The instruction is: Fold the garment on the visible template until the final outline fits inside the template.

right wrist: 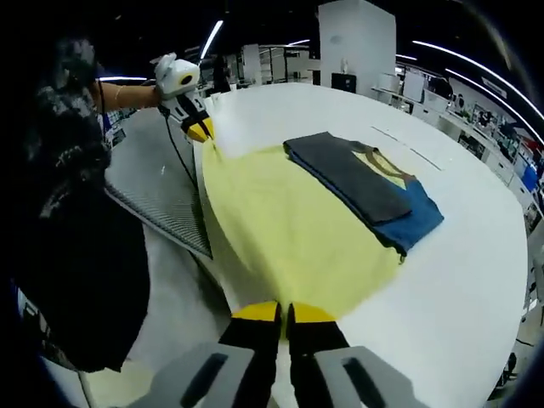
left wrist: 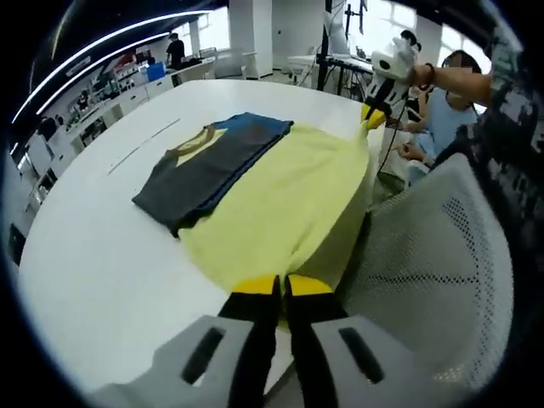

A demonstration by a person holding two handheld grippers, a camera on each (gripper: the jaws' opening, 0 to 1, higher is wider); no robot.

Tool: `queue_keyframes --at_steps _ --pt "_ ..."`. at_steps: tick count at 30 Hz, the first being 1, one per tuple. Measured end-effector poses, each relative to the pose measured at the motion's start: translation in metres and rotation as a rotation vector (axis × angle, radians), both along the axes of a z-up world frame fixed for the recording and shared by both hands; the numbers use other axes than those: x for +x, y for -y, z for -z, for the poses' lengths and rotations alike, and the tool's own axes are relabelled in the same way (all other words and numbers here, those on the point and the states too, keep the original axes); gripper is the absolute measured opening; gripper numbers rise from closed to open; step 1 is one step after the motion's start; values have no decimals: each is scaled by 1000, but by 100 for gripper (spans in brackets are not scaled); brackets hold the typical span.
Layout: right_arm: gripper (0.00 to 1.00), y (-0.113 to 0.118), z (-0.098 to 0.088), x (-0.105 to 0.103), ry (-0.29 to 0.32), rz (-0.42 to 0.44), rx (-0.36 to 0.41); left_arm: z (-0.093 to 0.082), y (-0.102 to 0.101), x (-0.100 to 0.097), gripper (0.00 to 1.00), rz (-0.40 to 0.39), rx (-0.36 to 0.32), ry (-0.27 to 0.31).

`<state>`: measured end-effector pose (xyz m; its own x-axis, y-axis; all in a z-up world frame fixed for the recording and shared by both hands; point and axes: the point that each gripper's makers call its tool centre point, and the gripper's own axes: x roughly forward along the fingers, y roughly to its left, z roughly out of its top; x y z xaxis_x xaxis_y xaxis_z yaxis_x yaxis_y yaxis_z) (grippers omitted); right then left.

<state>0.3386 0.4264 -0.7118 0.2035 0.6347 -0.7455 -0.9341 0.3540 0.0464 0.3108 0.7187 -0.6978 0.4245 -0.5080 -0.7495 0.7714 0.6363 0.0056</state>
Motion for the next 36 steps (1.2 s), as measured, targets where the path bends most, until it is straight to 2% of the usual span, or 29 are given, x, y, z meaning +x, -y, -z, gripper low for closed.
queue_keyframes --at_steps 4,15,19,33,36 --pt "0 1 -9 13 34 25 5 -11 0 12 0 -25 -19 17" --pt "0 -3 -29 47 125 62 6 -32 -4 49 0 -30 -6 104" --pt "0 -5 -36 58 151 80 11 -41 -6 65 0 -68 -11 139" --pt "0 -10 -58 106 271 152 23 -61 -10 111 0 -114 24 252" --pt "0 -12 -65 116 292 172 43 -64 -13 120 0 -121 57 295"
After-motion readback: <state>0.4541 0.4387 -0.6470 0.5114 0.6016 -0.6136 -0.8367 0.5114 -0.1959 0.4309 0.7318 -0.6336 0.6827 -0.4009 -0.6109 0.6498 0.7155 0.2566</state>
